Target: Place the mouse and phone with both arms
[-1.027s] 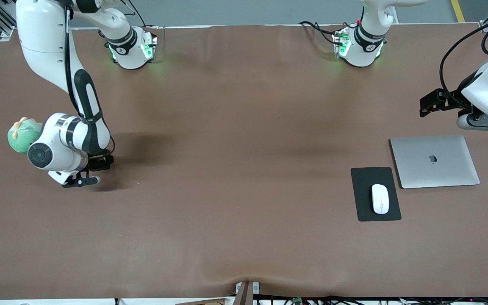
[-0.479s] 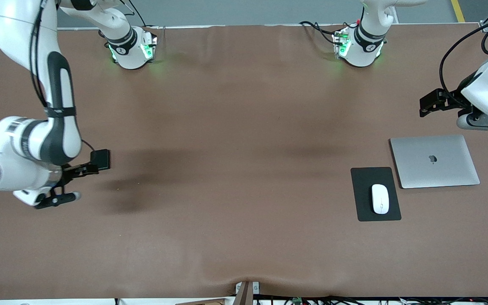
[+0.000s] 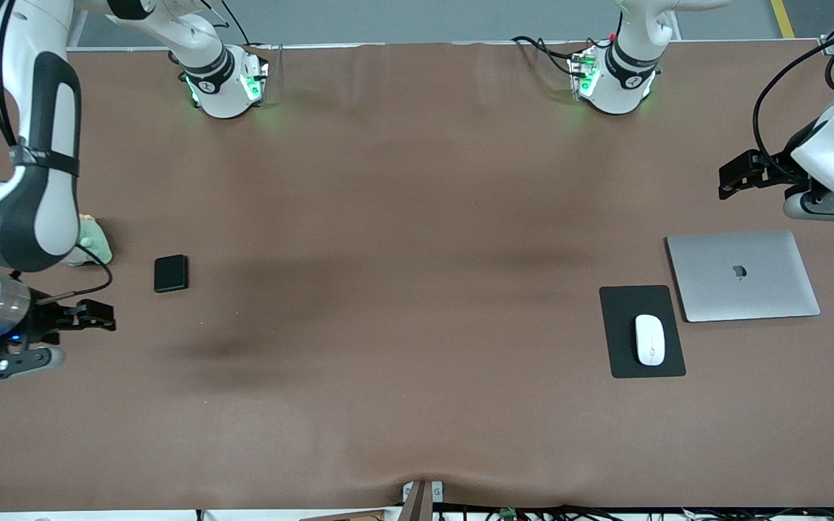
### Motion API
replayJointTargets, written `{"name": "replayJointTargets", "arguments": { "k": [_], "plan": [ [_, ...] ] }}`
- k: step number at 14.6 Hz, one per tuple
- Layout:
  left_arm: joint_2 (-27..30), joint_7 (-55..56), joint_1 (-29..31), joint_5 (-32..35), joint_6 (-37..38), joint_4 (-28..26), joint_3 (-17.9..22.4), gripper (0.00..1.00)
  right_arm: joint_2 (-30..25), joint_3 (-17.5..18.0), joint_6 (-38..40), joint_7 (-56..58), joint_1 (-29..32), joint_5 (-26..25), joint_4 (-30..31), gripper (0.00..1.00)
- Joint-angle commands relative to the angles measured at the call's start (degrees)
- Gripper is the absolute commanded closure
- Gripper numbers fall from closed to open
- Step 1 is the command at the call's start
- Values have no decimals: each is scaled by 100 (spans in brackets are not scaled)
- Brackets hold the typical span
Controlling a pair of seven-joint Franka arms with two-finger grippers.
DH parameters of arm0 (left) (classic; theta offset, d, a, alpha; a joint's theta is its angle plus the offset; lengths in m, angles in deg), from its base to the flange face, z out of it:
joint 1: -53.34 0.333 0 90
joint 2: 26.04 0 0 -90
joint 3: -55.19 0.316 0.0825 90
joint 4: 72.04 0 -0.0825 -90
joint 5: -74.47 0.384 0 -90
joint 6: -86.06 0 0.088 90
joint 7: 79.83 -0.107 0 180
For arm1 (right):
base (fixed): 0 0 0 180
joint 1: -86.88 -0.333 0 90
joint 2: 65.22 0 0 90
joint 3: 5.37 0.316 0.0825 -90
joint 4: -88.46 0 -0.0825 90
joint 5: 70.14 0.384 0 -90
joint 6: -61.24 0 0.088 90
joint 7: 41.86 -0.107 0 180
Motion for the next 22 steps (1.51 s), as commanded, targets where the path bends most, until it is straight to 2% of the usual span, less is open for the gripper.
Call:
{"name": "replayJointTargets", "arguments": {
  "k": [1,3,9,11,14,16,18,20,22],
  "plan": [
    [91,-123,68,-37,221,34,-23,0,-122,-21,145,66,70,-72,-419,0],
    [152,-246,77,-28,589,165,-6,0,-297,-22,145,83,87,-72,-559,0],
    [417,-370,314,-81,609,148,-14,0,-983,5,180,75,44,-98,-534,0],
    [390,-361,297,33,548,166,-32,0,-1176,-4,748,101,35,-159,-490,0],
    [408,-361,314,-46,530,174,-6,0,-1545,49,1714,118,-27,-695,-490,0],
    [408,-370,305,-46,486,192,-23,0,-1687,110,2209,118,-18,-740,-481,0],
    [390,-370,314,-72,486,183,-32,0,-2054,748,2228,118,515,-853,-97,0],
    [390,-370,305,-55,486,166,-41,0,-2450,1697,2176,110,1218,-1361,282,0],
    [390,-370,305,-37,486,157,-32,0,-2793,2427,1887,110,1886,-1601,773,0]
  ]
}}
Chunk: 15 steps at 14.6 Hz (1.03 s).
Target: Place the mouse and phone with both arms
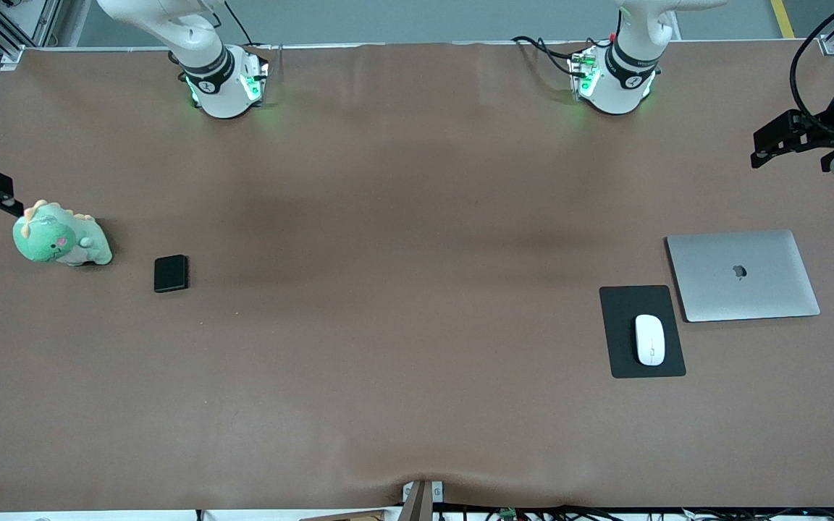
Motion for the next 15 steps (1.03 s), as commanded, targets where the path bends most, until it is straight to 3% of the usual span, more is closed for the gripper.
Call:
{"name": "replayJointTargets", "arguments": {
  "k": [1,4,15],
  "plan": [
    [17,-126,53,-20,-23,-14,-46,0,-774,892,-495,36,851,-270,1117,0],
    [17,-126,53,-19,-23,-23,-46,0,-1031,893,-602,36,879,-270,1550,0],
    [17,-126,61,-2,-32,-14,-46,0,-1022,858,-611,-34,949,-226,1507,0]
  ]
}}
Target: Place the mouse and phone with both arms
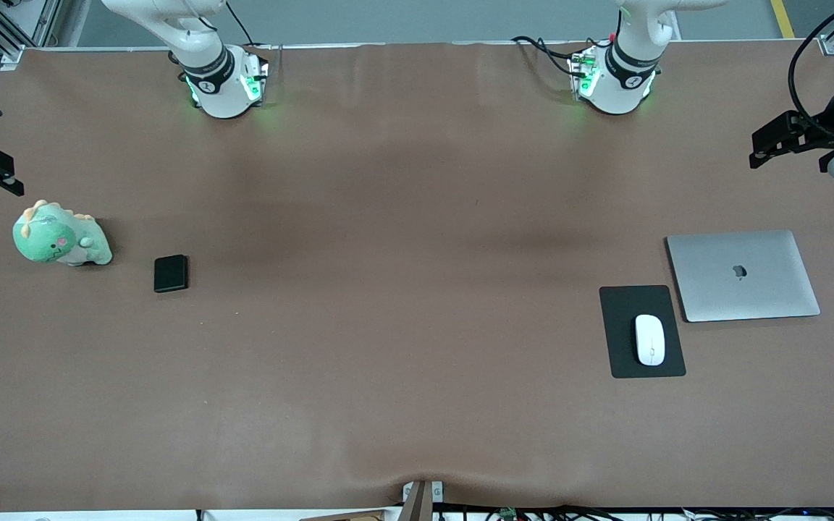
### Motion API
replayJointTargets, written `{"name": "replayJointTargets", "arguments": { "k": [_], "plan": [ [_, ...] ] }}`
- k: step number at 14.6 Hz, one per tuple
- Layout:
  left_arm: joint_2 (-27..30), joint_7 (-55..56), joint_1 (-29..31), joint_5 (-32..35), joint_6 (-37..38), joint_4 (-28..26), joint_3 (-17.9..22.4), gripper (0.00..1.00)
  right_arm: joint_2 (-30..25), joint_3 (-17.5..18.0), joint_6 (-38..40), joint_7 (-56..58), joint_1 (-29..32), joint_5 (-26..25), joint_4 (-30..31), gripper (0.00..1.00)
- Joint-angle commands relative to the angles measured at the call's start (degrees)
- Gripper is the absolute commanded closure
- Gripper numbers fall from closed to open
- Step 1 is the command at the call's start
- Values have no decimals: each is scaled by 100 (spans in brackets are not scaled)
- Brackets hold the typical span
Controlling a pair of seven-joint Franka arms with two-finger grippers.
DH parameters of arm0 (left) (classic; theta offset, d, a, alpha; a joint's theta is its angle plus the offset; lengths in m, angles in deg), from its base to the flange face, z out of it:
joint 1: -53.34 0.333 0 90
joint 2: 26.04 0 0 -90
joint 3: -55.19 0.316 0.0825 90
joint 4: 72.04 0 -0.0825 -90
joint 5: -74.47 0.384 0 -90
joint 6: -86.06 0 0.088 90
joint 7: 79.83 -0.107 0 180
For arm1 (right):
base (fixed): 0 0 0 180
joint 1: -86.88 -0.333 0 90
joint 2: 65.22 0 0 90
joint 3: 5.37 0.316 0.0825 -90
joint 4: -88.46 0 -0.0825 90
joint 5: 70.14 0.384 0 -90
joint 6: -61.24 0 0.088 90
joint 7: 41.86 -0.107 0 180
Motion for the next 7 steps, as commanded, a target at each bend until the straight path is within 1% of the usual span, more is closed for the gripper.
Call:
{"name": "replayJointTargets", "arguments": {
  "k": [1,7],
  "plan": [
    [19,-126,61,-2,-32,2,-42,0,-168,129,34,-39,233,-79,160,0],
    [10,-117,61,-2,-32,2,-34,0,-159,129,34,-4,286,-88,160,0]
  ]
}}
